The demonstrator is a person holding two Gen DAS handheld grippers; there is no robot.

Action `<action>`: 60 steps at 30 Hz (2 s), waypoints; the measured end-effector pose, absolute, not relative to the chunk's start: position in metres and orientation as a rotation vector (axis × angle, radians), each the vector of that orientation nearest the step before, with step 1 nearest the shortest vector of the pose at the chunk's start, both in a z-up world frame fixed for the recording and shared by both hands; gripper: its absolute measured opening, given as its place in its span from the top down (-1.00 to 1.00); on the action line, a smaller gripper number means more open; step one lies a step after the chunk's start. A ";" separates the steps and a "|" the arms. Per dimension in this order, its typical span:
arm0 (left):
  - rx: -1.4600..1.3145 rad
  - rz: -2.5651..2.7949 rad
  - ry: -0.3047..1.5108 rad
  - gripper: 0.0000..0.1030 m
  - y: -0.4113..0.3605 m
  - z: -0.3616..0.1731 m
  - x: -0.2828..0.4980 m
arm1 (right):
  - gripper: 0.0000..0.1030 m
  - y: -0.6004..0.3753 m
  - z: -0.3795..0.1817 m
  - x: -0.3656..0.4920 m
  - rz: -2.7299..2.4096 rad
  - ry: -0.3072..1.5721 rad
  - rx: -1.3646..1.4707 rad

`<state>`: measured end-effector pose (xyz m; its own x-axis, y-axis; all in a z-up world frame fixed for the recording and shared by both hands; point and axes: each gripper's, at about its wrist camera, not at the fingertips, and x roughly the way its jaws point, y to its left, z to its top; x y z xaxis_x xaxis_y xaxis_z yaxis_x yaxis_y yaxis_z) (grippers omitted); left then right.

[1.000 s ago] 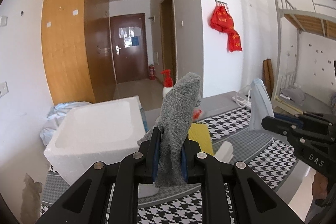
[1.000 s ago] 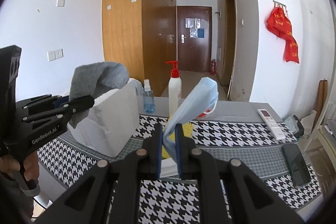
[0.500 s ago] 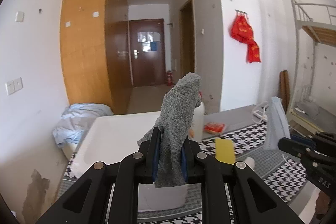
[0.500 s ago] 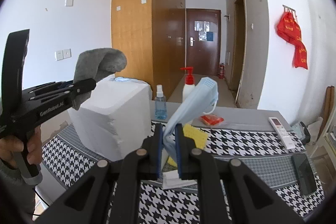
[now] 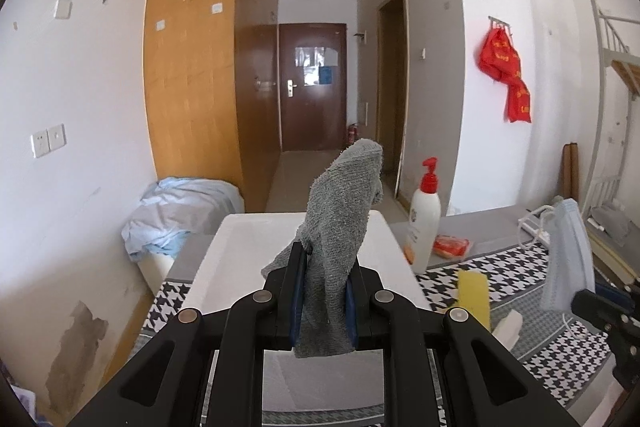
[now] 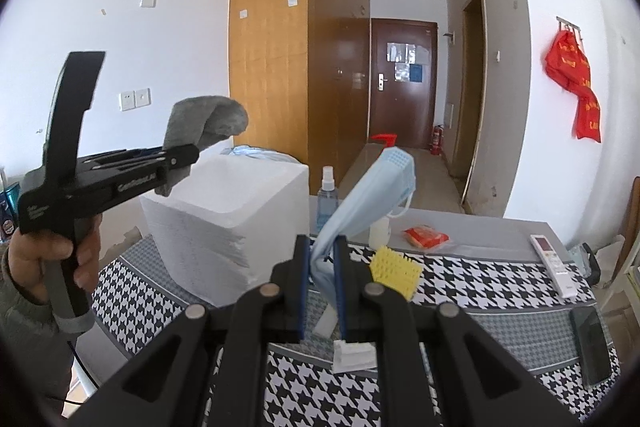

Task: Organize soft objects
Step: 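Carry the grey sock in the left tool over the white foam box, then open the left tool to drop the sock into the foam box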

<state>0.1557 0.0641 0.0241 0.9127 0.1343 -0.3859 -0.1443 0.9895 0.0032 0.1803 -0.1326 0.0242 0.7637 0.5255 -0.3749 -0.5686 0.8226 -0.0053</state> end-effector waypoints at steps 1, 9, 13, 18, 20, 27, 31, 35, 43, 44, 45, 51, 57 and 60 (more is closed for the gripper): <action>-0.031 0.147 0.402 0.65 0.066 0.024 0.157 | 0.72 -0.132 0.024 0.180 0.599 0.370 -0.123; -0.058 0.161 0.438 0.65 0.079 0.023 0.173 | 0.72 -0.124 0.029 0.178 0.619 0.356 -0.133; -0.055 0.179 0.456 0.65 0.085 0.019 0.181 | 0.72 -0.116 0.030 0.179 0.632 0.353 -0.145; -0.065 0.187 0.490 0.65 0.092 0.015 0.193 | 0.72 -0.108 0.028 0.179 0.637 0.357 -0.155; -0.069 0.192 0.498 0.65 0.095 0.014 0.196 | 0.72 -0.107 0.028 0.180 0.636 0.360 -0.156; -0.085 0.199 0.530 0.65 0.104 0.009 0.203 | 0.72 -0.104 0.028 0.183 0.628 0.366 -0.158; -0.088 0.195 0.550 0.63 0.107 0.007 0.207 | 0.72 -0.103 0.028 0.183 0.628 0.368 -0.160; -0.082 0.190 0.575 0.51 0.111 0.003 0.211 | 0.72 -0.100 0.029 0.183 0.625 0.371 -0.164; -0.108 0.188 0.529 -0.66 0.117 0.006 0.200 | 0.72 -0.095 0.030 0.188 0.612 0.370 -0.165; -0.108 0.186 0.521 -0.74 0.118 0.007 0.197 | 0.72 -0.093 0.031 0.188 0.610 0.370 -0.165; -0.111 0.185 0.516 -0.82 0.118 0.007 0.196 | 0.72 -0.093 0.030 0.188 0.609 0.369 -0.166; -0.115 0.187 0.484 -0.97 0.121 0.012 0.188 | 0.72 -0.085 0.034 0.192 0.611 0.362 -0.170; -0.113 0.206 0.456 -0.97 0.124 0.016 0.180 | 0.72 -0.079 0.037 0.195 0.613 0.361 -0.178; -0.113 0.214 0.436 -0.97 0.126 0.019 0.174 | 0.72 -0.076 0.038 0.197 0.609 0.363 -0.185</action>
